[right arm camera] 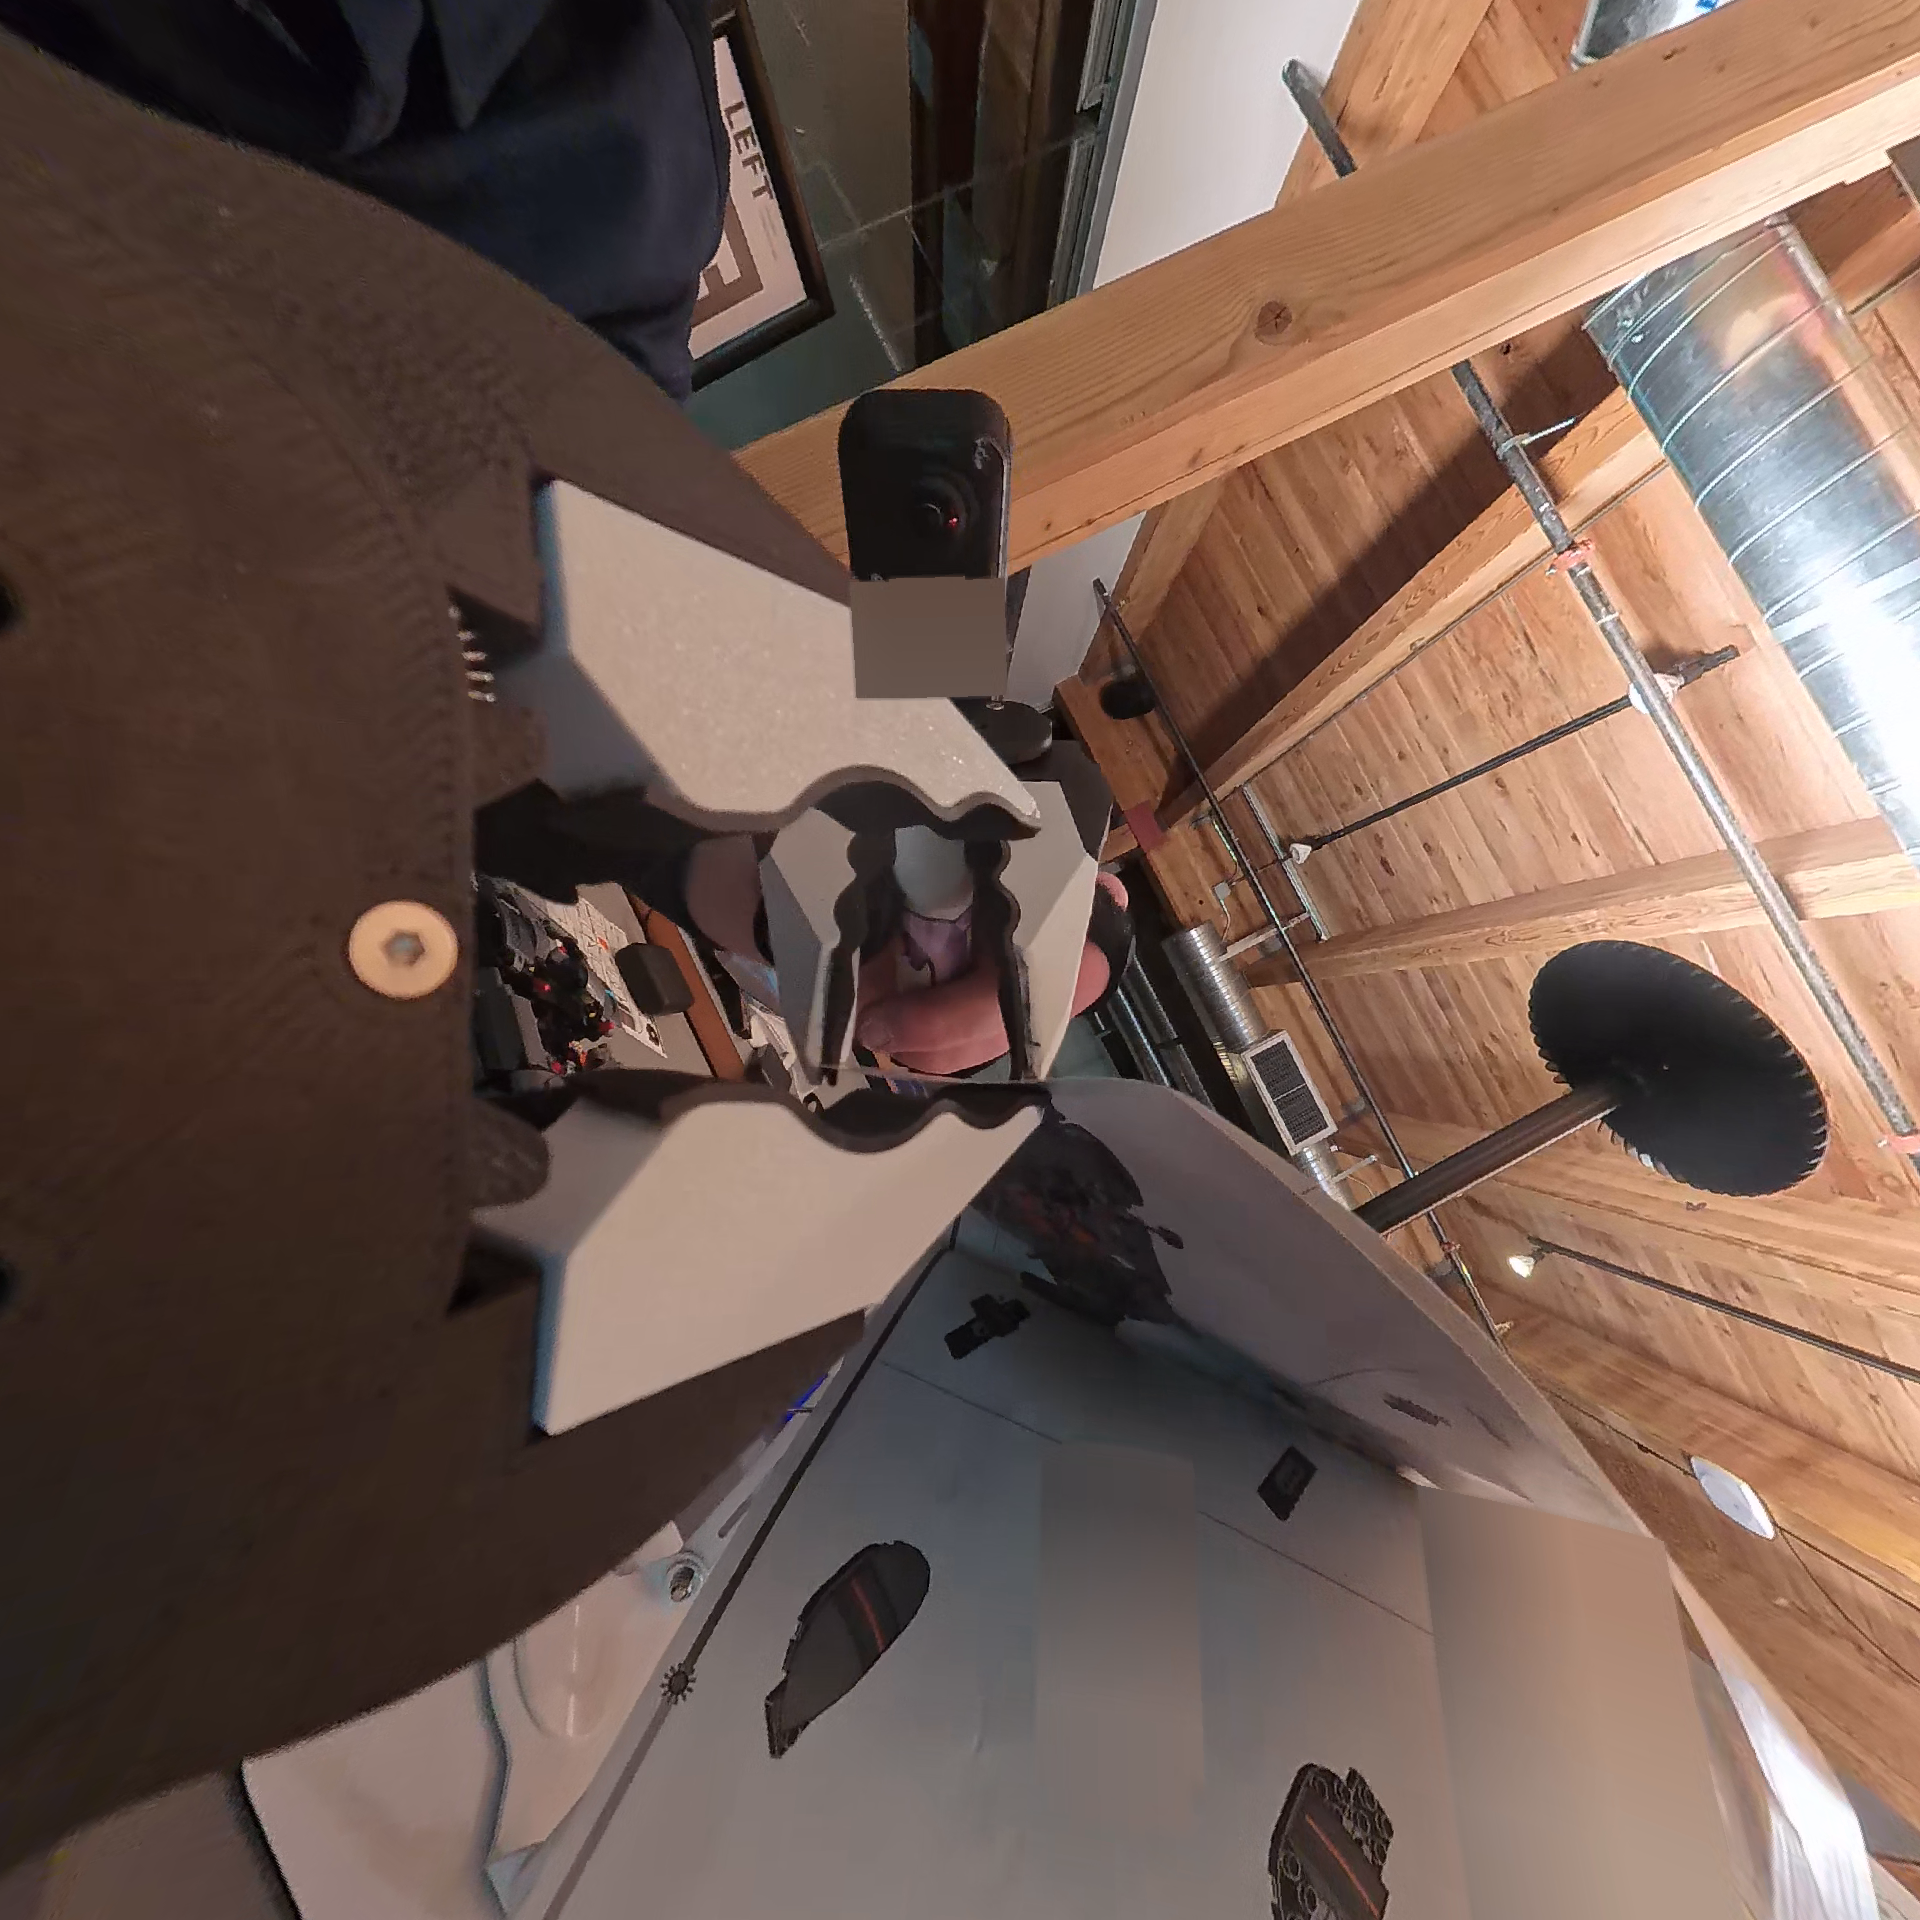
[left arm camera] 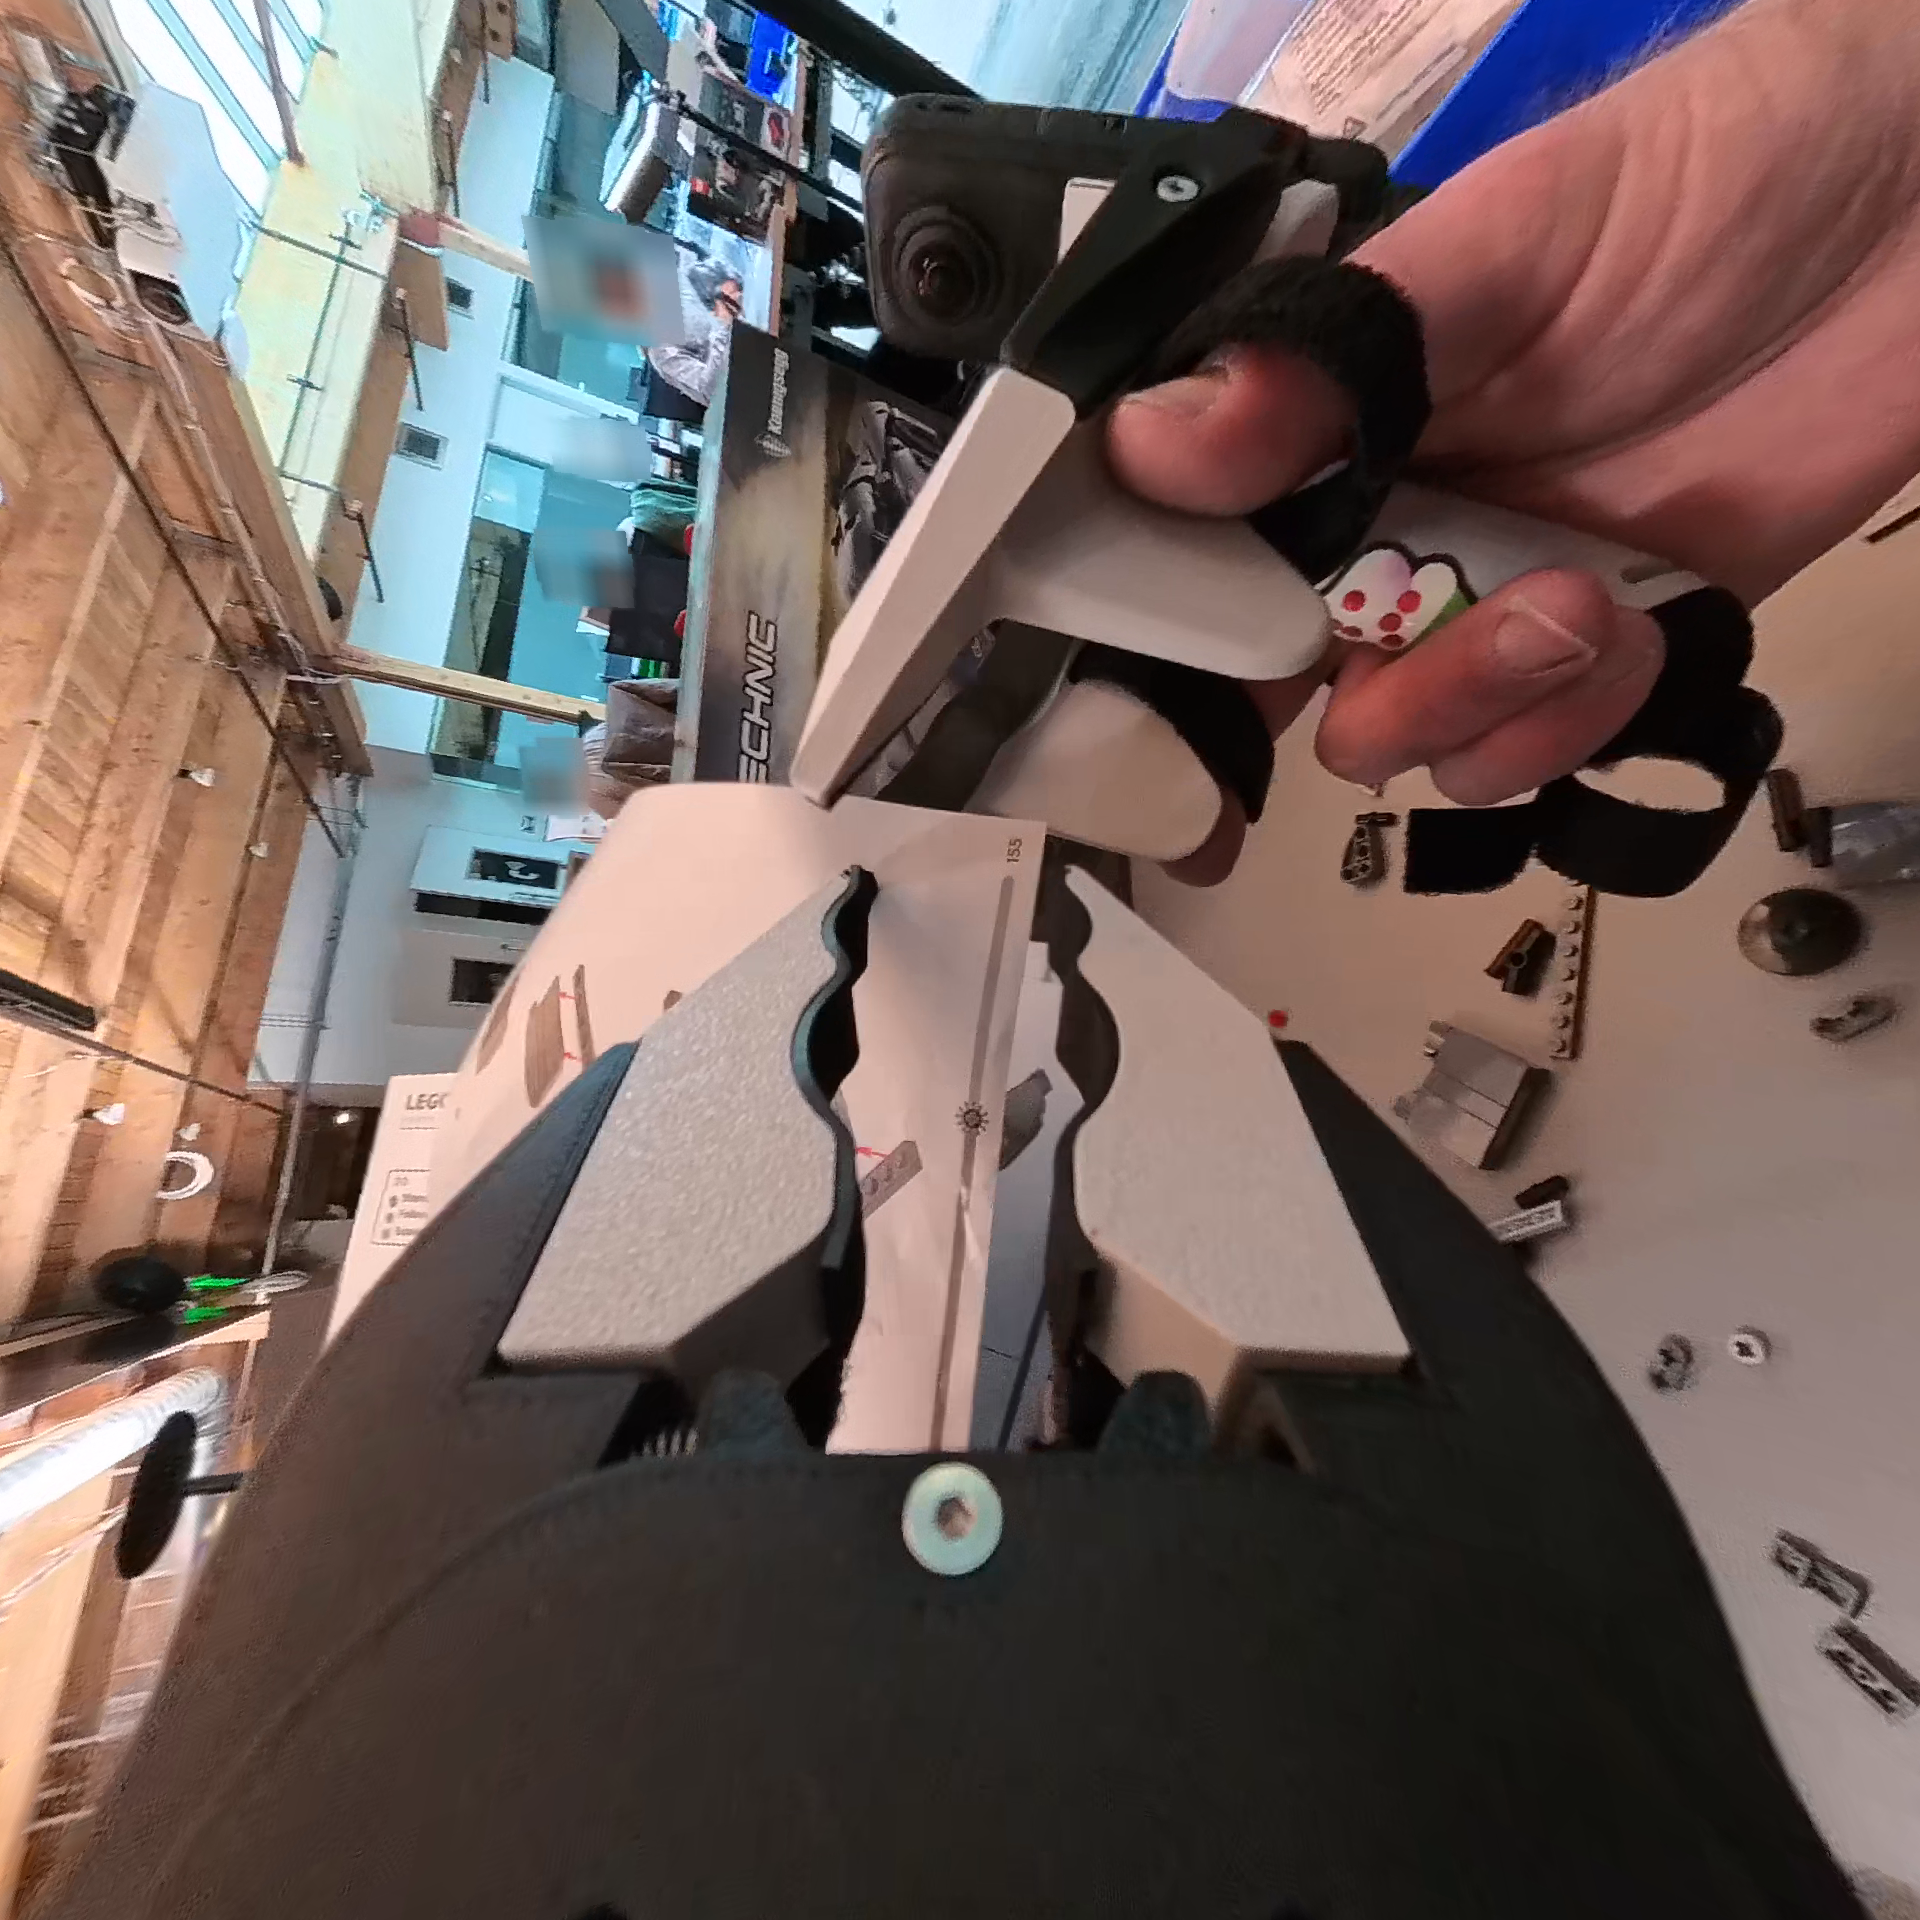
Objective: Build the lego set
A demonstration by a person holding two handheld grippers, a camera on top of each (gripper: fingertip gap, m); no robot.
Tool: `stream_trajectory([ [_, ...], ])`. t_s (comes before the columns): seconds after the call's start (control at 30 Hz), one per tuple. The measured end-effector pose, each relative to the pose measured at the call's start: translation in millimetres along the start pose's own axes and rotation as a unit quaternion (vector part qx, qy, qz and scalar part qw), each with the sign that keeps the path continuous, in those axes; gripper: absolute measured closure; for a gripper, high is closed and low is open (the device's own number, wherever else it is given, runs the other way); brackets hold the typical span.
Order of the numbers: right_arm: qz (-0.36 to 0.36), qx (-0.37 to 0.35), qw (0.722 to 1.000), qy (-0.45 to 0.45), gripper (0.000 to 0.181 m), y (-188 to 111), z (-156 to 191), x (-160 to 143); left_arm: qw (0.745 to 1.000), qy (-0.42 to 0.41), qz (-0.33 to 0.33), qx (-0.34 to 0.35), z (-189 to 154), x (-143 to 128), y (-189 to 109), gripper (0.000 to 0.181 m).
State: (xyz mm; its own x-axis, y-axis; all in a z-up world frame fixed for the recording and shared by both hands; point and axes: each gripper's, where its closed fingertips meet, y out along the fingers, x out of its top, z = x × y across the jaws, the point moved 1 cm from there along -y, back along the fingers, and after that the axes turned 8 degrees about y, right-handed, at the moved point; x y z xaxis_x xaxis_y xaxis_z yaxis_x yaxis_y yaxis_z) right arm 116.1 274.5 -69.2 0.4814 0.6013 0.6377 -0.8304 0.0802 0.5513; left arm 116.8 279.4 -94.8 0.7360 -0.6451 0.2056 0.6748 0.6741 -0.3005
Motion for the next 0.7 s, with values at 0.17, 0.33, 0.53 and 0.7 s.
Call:
stream_trajectory([
  [0.17,0.000,-0.002,1.000,-0.001,0.136,0.3,0.7,0.5,1.000,-0.002,-0.007,0.001,1.8,0.0,-0.2,0.153],
  [0.33,0.002,-0.003,1.000,-0.004,0.137,0.1,0.1,-0.5,0.999,-0.029,-0.020,-0.022,1.2,1.1,-1.8,0.153],
  [0.53,0.003,0.000,1.000,-0.004,0.138,0.5,0.4,-1.4,0.994,-0.087,-0.048,-0.047,1.8,2.3,-4.7,0.155],
  [0.7,0.005,0.002,1.000,-0.005,0.141,1.2,1.0,-2.5,0.987,-0.125,-0.073,-0.063,4.5,3.3,-7.6,0.162],
])
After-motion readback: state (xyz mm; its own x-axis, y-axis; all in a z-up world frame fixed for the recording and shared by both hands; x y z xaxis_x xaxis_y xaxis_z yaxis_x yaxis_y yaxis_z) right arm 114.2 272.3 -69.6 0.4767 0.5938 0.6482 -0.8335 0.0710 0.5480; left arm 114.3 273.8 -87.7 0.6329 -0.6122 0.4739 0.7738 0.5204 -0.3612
